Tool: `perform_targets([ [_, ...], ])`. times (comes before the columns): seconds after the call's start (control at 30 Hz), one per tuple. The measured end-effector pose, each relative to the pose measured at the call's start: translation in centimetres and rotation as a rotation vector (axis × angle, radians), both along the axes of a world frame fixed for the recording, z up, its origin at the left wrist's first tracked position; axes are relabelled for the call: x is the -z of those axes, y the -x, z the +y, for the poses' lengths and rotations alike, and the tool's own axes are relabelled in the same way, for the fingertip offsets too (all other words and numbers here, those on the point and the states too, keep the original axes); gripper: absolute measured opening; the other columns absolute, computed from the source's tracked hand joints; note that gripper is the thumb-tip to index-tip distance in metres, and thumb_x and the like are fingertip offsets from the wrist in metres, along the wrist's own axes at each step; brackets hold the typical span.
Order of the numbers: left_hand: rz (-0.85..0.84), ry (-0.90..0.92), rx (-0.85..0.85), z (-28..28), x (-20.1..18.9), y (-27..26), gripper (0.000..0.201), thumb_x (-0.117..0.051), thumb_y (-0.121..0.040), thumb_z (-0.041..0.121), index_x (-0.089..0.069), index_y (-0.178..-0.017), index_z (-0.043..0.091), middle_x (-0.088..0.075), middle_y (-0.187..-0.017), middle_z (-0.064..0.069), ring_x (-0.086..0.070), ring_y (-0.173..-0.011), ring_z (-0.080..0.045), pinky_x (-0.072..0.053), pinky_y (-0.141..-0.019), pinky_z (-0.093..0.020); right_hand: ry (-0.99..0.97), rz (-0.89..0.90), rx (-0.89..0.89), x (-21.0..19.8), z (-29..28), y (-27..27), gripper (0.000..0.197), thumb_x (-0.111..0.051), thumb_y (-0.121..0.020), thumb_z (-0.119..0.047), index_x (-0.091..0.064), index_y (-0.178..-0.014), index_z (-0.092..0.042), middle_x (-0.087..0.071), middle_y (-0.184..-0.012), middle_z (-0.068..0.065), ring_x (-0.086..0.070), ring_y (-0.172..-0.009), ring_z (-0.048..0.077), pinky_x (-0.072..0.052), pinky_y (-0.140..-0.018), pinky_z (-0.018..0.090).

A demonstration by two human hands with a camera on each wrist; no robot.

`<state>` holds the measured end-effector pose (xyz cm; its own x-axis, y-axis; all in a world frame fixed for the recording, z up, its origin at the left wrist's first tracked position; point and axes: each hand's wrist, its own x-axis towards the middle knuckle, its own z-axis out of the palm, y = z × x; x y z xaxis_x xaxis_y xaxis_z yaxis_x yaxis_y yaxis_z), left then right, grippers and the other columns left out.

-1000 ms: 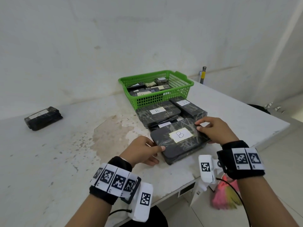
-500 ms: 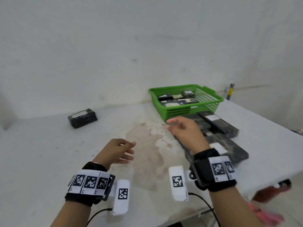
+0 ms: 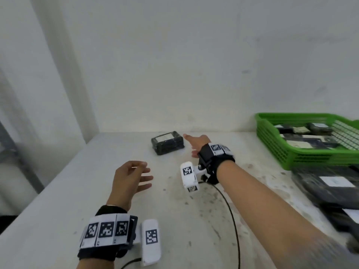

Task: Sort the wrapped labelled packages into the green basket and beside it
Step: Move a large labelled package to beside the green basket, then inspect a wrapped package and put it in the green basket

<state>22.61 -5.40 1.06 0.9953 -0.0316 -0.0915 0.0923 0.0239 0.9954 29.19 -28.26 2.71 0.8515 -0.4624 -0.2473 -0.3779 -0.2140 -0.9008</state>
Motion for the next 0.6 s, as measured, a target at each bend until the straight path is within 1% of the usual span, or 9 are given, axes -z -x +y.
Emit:
perform_targets([
  [0.03, 0.005, 0.004, -0.007, 0.2, 0.4, -0.3, 0.010, -0.059, -0.097, 0.015, -0.063, -0.099, 0.006, -0.068, -0.094, -0.014, -0.069, -0.077, -0.027, -0.058, -0.056, -0.028, 0.056, 0.022, -0.007, 0.5, 0.0, -1.7, 0.082, -0.063, -0.074, -0.069, -0.056, -0.126, -0.006, -0.068, -0.115, 0.017, -0.067, -0.094, 0.033, -0.055, -0.092, 0.049],
  [0.13, 0.028, 0.005, 0.003, 0.4, 0.9, -0.9, 0.013, -0.060, -0.097, 0.016, -0.064, -0.102, 0.004, -0.069, -0.094, -0.013, -0.070, -0.076, -0.026, -0.057, -0.057, -0.028, 0.209, 0.091, -0.013, 0.8, -0.1, -4.1, 0.069, -0.054, -0.062, -0.079, -0.058, -0.096, -0.019, -0.072, -0.102, 0.016, -0.069, -0.092, 0.037, -0.054, -0.091, 0.047],
  [0.2, 0.040, 0.014, 0.006, 0.5, 1.2, -1.2, 0.014, -0.060, -0.097, 0.016, -0.064, -0.103, 0.004, -0.069, -0.093, -0.012, -0.070, -0.076, -0.026, -0.057, -0.059, -0.029, 0.232, 0.098, -0.017, 0.9, -0.1, -4.7, 0.067, -0.056, -0.069, -0.077, -0.058, -0.098, -0.016, -0.071, -0.098, 0.015, -0.068, -0.088, 0.034, -0.052, -0.087, 0.038],
  [0.27, 0.044, 0.024, 0.004, 0.6, 1.3, -1.2, 0.014, -0.060, -0.097, 0.016, -0.064, -0.102, 0.005, -0.070, -0.092, -0.012, -0.071, -0.076, -0.025, -0.057, -0.059, -0.029, 0.222, 0.077, -0.033, 1.2, -0.4, -5.5, 0.059, -0.063, -0.078, -0.067, -0.059, -0.101, -0.012, -0.069, -0.098, 0.013, -0.065, -0.086, 0.031, -0.047, -0.077, 0.032],
  [0.33, 0.043, 0.032, 0.006, 0.6, 1.3, -1.3, 0.013, -0.059, -0.097, 0.016, -0.064, -0.102, 0.005, -0.070, -0.092, -0.012, -0.071, -0.075, -0.025, -0.057, -0.058, -0.028, 0.226, 0.073, -0.053, 1.6, -0.6, -6.2, 0.054, -0.069, -0.080, -0.058, -0.064, -0.098, -0.007, -0.069, -0.098, 0.012, -0.063, -0.082, 0.029, -0.045, -0.072, 0.029],
  [0.4, 0.043, 0.042, 0.008, 0.5, 1.2, -1.3, 0.012, -0.059, -0.097, 0.015, -0.064, -0.101, 0.005, -0.069, -0.092, -0.012, -0.070, -0.075, -0.024, -0.057, -0.057, -0.027, 0.223, 0.068, -0.074, 1.5, -0.7, -6.5, 0.045, -0.073, -0.081, -0.049, -0.064, -0.088, -0.006, -0.069, -0.084, 0.010, -0.060, -0.068, 0.026, -0.044, -0.062, 0.028],
  [0.47, 0.041, 0.058, 0.005, 0.5, 1.2, -1.2, 0.010, -0.059, -0.097, 0.015, -0.064, -0.099, 0.006, -0.069, -0.091, -0.012, -0.070, -0.073, -0.024, -0.058, -0.057, -0.027, 0.178, 0.077, -0.075, 1.4, -0.9, -6.4, 0.038, -0.076, -0.081, -0.039, -0.061, -0.087, -0.005, -0.065, -0.075, 0.010, -0.058, -0.060, 0.025, -0.045, -0.051, 0.028],
  [0.53, 0.042, 0.073, 0.005, 0.5, 1.1, -1.1, 0.009, -0.060, -0.097, 0.014, -0.064, -0.098, 0.006, -0.069, -0.092, -0.013, -0.070, -0.073, -0.024, -0.057, -0.057, -0.027, 0.073, 0.050, -0.049, 1.3, -1.1, -5.7, 0.030, -0.078, -0.082, -0.027, -0.061, -0.081, -0.003, -0.068, -0.079, 0.014, -0.060, -0.058, 0.025, -0.050, -0.041, 0.027],
  [0.6, 0.035, 0.095, 0.008, 0.3, 0.9, -0.9, 0.009, -0.060, -0.097, 0.015, -0.063, -0.098, 0.006, -0.068, -0.092, -0.013, -0.070, -0.073, -0.024, -0.058, -0.057, -0.027, -0.059, -0.019, 0.002, 1.4, -1.3, -4.8, 0.025, -0.080, -0.080, -0.018, -0.065, -0.083, 0.002, -0.072, -0.092, 0.019, -0.067, -0.063, 0.027, -0.060, -0.053, 0.033],
])
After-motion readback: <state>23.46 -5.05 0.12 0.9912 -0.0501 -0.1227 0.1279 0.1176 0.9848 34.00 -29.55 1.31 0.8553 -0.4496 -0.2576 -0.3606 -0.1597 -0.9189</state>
